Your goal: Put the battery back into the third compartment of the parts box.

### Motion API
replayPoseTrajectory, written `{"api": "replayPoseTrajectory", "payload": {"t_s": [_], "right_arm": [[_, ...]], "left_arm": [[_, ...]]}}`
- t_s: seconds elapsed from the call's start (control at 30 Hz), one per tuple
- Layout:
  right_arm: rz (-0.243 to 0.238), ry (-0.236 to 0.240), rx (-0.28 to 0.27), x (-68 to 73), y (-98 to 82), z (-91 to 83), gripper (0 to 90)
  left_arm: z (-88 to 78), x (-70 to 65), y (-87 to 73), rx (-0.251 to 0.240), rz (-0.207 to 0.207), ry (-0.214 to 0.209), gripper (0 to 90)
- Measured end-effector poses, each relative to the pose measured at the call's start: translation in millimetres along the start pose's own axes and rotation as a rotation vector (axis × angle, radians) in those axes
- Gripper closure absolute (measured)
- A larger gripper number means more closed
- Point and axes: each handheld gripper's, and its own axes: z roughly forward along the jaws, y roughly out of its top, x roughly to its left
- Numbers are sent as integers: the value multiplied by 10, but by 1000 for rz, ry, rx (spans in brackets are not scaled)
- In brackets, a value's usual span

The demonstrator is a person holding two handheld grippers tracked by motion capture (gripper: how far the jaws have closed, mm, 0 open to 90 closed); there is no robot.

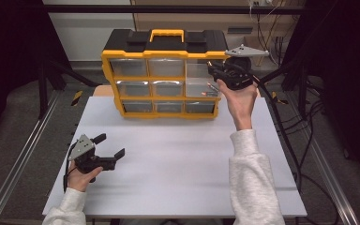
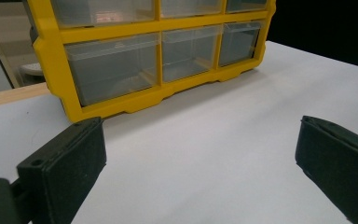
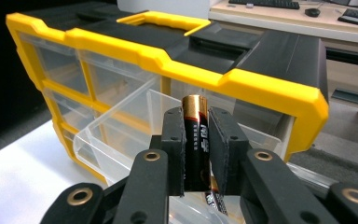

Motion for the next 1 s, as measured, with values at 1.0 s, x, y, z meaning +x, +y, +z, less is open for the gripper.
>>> {"api": "replayPoseTrajectory", "payload": {"t_s": [1.0], "right_arm": [[-33, 5, -40, -42, -53, -220, 441]], "left_arm": [[-9, 6, 6, -4, -1, 2, 14]]}}
